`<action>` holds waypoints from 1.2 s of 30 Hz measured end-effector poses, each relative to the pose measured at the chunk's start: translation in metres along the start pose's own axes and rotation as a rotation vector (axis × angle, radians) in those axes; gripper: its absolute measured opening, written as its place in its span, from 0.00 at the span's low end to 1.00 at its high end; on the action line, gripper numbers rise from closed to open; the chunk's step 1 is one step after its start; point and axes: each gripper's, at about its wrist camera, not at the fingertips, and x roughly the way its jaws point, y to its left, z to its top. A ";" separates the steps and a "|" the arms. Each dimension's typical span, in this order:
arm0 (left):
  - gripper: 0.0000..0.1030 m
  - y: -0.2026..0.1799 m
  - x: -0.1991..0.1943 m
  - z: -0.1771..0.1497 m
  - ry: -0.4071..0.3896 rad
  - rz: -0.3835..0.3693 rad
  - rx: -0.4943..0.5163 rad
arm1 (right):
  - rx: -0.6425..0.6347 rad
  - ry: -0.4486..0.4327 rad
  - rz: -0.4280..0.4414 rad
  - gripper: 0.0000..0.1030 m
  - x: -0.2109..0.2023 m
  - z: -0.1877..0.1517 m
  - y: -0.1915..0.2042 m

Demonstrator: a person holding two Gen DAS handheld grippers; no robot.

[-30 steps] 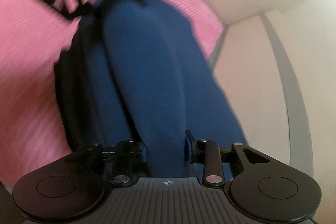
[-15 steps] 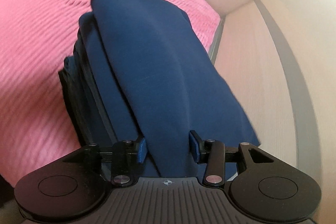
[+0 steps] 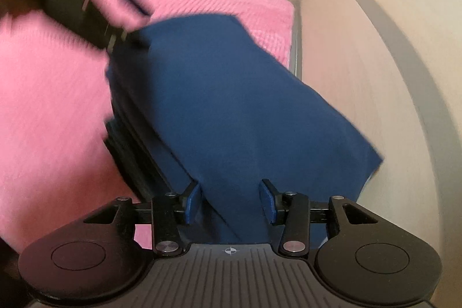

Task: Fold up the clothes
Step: 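Lower the navy garment onto the stack of folded clothes with both grippers, then open both grippers and release the garment on top of the stack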

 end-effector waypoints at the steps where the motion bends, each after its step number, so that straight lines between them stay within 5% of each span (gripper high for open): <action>1: 0.35 -0.003 0.002 0.002 0.007 -0.005 0.002 | 0.078 -0.037 0.054 0.42 -0.008 0.007 -0.011; 5: 0.33 -0.001 0.001 0.001 0.019 -0.010 0.014 | 0.165 -0.110 0.055 0.42 -0.017 0.026 -0.036; 8: 0.33 -0.002 -0.004 -0.002 0.018 -0.003 0.023 | 0.302 0.026 0.088 0.42 0.016 0.009 -0.054; 10: 0.33 -0.003 -0.010 -0.003 0.023 -0.004 0.030 | 0.376 0.039 0.130 0.42 0.023 -0.007 -0.060; 14: 0.36 -0.002 -0.010 -0.006 0.065 -0.024 0.008 | 0.322 0.041 0.118 0.42 0.023 -0.004 -0.052; 22: 0.33 -0.008 -0.018 0.011 0.053 -0.038 -0.020 | 0.439 -0.048 0.062 0.43 -0.009 -0.016 -0.081; 29: 0.33 -0.011 -0.001 0.012 0.103 -0.046 -0.019 | 0.537 -0.005 0.085 0.43 0.009 -0.046 -0.096; 36: 0.35 -0.004 -0.037 0.011 0.077 0.003 -0.116 | 0.557 -0.017 0.054 0.43 -0.007 -0.055 -0.091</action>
